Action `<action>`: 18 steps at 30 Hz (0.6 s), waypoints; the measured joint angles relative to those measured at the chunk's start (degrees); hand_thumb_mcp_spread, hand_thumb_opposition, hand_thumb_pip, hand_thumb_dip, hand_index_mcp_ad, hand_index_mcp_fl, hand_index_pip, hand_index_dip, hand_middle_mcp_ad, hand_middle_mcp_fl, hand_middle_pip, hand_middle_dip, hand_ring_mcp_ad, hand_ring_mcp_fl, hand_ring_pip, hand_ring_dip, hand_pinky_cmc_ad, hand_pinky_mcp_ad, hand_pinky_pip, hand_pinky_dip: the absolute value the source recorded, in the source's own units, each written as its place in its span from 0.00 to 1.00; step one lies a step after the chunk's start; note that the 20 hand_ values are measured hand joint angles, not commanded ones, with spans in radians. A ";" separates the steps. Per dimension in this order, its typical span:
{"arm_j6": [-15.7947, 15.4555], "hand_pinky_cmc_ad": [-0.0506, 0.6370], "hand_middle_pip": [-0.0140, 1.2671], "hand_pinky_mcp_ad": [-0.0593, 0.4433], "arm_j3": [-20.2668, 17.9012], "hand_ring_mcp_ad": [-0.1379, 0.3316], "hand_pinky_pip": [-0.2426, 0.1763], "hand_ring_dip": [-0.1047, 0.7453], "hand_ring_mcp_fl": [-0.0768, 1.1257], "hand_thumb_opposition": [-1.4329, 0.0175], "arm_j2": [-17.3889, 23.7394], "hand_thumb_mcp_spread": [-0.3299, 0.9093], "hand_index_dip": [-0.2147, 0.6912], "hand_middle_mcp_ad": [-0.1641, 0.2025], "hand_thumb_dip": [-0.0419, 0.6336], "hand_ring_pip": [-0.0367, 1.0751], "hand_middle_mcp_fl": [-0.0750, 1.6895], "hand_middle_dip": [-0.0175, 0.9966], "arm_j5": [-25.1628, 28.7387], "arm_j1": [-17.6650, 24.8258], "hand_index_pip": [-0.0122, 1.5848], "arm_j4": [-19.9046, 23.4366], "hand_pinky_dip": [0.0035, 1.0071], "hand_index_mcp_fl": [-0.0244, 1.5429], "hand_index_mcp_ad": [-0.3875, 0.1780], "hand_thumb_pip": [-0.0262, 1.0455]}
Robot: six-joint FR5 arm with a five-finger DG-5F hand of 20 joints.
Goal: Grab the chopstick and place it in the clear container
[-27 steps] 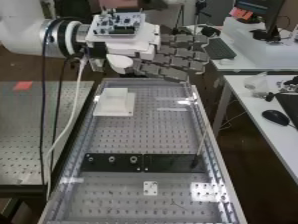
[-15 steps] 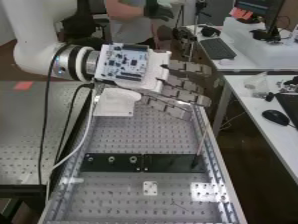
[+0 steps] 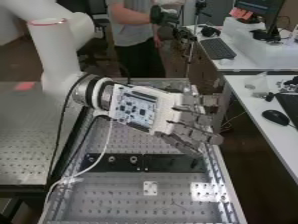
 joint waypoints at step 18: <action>4.73 0.62 0.11 0.71 3.48 0.48 0.40 0.43 0.24 0.43 -5.84 0.57 0.44 0.61 0.52 0.12 0.38 0.63 4.61 1.76 0.55 1.51 0.15 0.28 0.37 0.74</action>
